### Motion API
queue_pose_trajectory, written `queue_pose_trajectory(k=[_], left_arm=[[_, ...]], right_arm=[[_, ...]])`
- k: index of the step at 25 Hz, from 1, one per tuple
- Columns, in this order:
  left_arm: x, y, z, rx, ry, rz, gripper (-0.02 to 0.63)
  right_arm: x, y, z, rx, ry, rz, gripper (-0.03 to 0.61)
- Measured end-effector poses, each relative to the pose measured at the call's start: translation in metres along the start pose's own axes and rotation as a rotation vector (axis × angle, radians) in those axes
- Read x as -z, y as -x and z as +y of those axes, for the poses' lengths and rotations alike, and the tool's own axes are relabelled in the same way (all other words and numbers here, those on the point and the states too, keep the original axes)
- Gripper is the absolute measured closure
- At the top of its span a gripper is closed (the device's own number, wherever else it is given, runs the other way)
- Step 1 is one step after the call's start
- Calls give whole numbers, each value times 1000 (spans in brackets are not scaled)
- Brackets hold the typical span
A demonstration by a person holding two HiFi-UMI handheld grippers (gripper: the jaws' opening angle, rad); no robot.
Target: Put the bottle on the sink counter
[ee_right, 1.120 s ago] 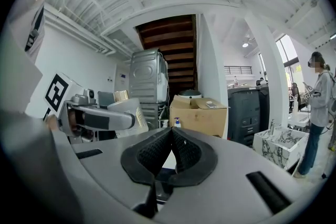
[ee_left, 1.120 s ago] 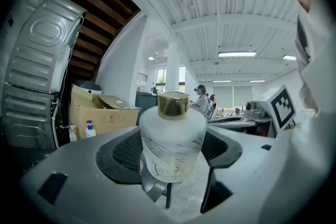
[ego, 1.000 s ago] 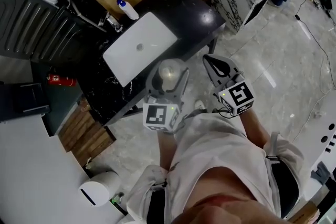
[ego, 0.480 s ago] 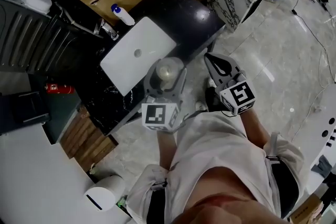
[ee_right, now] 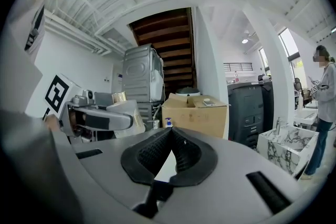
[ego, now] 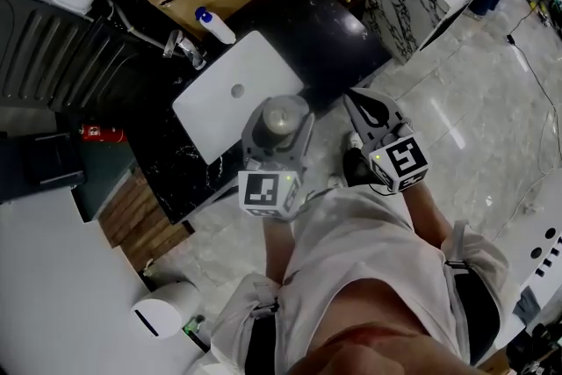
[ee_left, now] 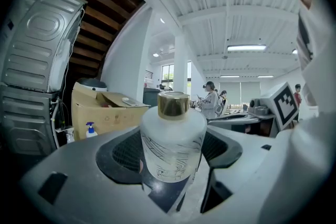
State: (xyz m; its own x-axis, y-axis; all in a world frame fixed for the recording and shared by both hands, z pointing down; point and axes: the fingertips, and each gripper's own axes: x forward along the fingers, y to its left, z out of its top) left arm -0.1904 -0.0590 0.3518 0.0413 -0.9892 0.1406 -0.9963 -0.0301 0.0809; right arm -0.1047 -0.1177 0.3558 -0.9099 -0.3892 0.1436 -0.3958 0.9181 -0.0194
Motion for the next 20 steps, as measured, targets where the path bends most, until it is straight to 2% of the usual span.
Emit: queue_pose_trajectory(k=[20], left_arm=[[-15, -114, 16, -99, -29, 37, 285]], right_arm=[[-11, -63, -82, -141, -30, -11, 581]])
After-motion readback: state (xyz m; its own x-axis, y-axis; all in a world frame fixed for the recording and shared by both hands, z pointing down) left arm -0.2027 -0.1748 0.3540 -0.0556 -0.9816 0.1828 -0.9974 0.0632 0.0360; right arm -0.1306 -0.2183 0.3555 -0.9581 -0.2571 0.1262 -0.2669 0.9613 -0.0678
